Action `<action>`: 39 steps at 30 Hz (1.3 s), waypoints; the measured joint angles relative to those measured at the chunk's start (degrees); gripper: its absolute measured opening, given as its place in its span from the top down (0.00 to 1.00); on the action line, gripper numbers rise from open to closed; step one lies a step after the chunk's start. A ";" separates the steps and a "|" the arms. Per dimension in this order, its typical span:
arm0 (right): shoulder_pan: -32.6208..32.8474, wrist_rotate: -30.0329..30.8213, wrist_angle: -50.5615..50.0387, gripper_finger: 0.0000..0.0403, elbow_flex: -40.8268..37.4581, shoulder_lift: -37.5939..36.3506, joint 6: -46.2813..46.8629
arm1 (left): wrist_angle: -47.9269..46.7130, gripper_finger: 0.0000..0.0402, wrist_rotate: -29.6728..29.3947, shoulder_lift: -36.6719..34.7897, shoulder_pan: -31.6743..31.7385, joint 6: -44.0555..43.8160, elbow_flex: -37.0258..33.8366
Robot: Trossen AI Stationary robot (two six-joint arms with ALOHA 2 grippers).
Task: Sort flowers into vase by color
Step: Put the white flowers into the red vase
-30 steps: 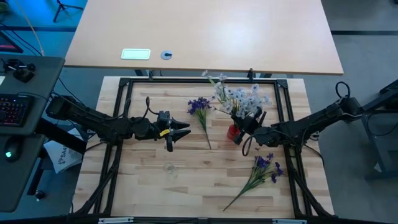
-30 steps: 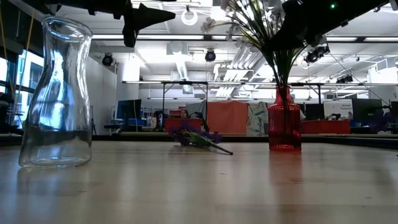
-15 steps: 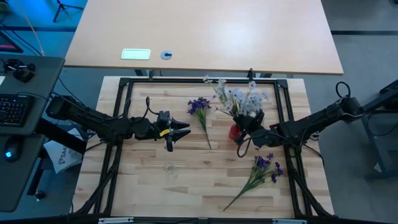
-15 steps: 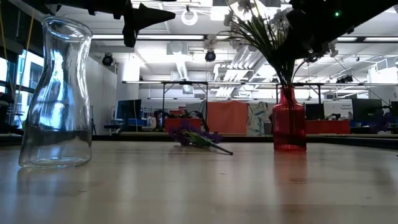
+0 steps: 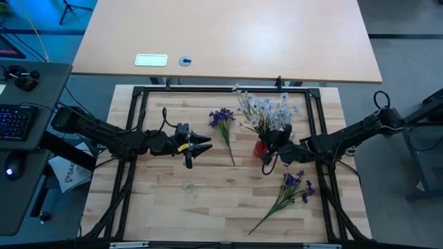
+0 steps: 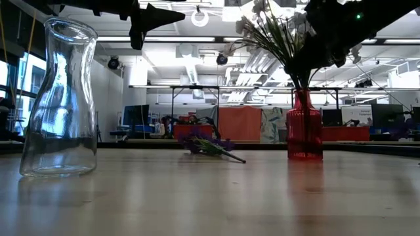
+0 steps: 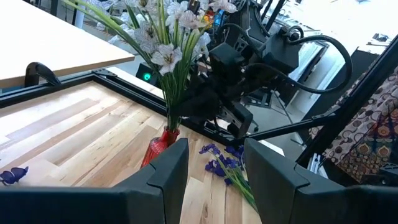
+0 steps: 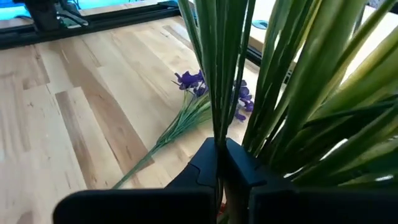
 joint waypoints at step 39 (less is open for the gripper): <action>0.02 -1.53 -4.11 0.72 13.18 0.00 -10.71 | -0.87 0.65 1.53 0.00 0.01 -0.02 0.00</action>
